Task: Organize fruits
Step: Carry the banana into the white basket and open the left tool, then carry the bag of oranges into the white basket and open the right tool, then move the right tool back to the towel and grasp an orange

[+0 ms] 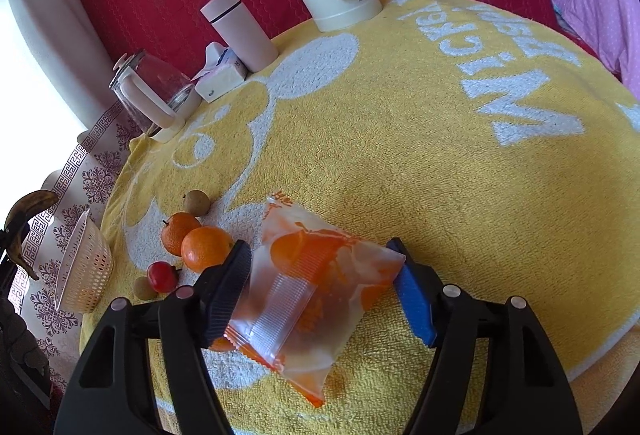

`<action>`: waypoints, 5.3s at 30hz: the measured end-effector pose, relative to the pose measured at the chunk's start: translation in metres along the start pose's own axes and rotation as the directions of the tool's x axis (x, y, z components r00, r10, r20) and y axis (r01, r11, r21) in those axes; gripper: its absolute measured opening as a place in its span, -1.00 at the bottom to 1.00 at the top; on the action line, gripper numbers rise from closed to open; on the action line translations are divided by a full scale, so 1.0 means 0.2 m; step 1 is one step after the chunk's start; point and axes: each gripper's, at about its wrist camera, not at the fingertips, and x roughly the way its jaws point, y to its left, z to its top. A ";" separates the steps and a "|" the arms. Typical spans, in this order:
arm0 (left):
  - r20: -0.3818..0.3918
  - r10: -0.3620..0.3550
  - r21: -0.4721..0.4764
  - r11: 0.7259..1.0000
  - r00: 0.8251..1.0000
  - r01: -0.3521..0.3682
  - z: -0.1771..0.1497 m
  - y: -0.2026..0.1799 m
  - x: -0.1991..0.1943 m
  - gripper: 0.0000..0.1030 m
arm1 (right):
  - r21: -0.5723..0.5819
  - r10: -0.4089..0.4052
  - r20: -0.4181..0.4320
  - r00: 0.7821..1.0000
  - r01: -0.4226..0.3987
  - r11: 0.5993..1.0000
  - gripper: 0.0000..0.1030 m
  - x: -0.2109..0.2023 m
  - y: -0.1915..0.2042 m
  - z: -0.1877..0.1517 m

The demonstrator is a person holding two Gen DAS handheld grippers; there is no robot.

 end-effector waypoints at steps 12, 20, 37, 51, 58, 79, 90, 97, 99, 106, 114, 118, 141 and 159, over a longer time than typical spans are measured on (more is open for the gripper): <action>-0.057 0.169 -0.149 0.973 0.984 -0.176 0.00 0.37 0.12 0.27 | 0.004 0.005 0.000 1.000 -0.005 1.000 0.34 0.00 -0.01 0.00; -0.032 0.230 -0.178 0.956 0.973 -0.232 0.02 0.44 0.08 0.64 | 0.018 0.026 0.006 1.000 -0.026 0.999 0.29 -0.02 -0.03 0.00; -0.001 0.222 -0.182 0.959 0.975 -0.218 0.06 0.42 -0.02 0.66 | 0.142 0.161 0.015 0.987 -0.161 0.977 0.12 -0.10 -0.09 0.03; 0.033 0.206 -0.201 0.960 0.978 -0.195 0.10 0.44 -0.11 0.66 | -0.019 0.318 0.008 0.948 -0.318 0.948 0.12 -0.25 0.42 0.12; 0.051 0.219 -0.257 0.946 0.974 -0.199 0.13 0.56 -0.17 0.69 | -0.170 0.381 -0.084 0.921 -0.390 0.905 0.12 -0.17 0.94 0.09; 0.086 0.240 -0.333 0.922 0.967 -0.199 0.17 0.72 -0.25 0.71 | -0.363 0.327 -0.288 0.900 -0.418 0.833 0.27 0.31 1.91 -0.18; 0.080 0.230 -0.311 0.930 0.970 -0.195 0.17 0.67 -0.22 0.73 | -0.332 0.310 -0.224 0.924 -0.372 0.867 0.38 0.28 1.73 -0.14; 0.081 0.210 -0.272 0.945 0.974 -0.181 0.17 0.59 -0.20 0.82 | -0.343 0.273 -0.200 0.941 -0.328 0.880 0.38 0.25 1.61 -0.18; 0.081 0.204 -0.259 0.950 0.976 -0.177 0.17 0.57 -0.20 0.82 | -0.351 0.263 -0.191 0.946 -0.316 0.881 0.38 0.24 1.57 -0.19; 0.073 0.184 -0.224 0.961 0.980 -0.164 0.16 0.50 -0.17 0.82 | -0.341 0.224 -0.145 0.964 -0.261 0.903 0.38 0.16 1.38 -0.17; 0.064 0.156 -0.174 0.974 0.986 -0.143 0.14 0.40 -0.14 0.86 | -0.261 0.173 -0.085 0.981 -0.189 0.947 0.38 0.07 1.06 -0.08; 0.056 0.147 -0.153 0.979 0.988 -0.137 0.13 0.35 -0.12 0.89 | -0.211 0.141 -0.044 0.989 -0.147 0.966 0.38 0.01 0.87 -0.02; -0.023 0.071 0.058 0.996 0.997 -0.070 0.00 -0.03 0.02 0.90 | -0.153 -0.034 -0.057 0.998 0.025 0.988 0.23 0.00 0.38 -0.12; -0.187 -0.019 0.155 0.987 0.982 0.048 -0.20 -0.23 0.25 0.90 | -0.281 -0.126 -0.066 0.990 0.102 0.954 -0.21 0.10 0.44 -0.22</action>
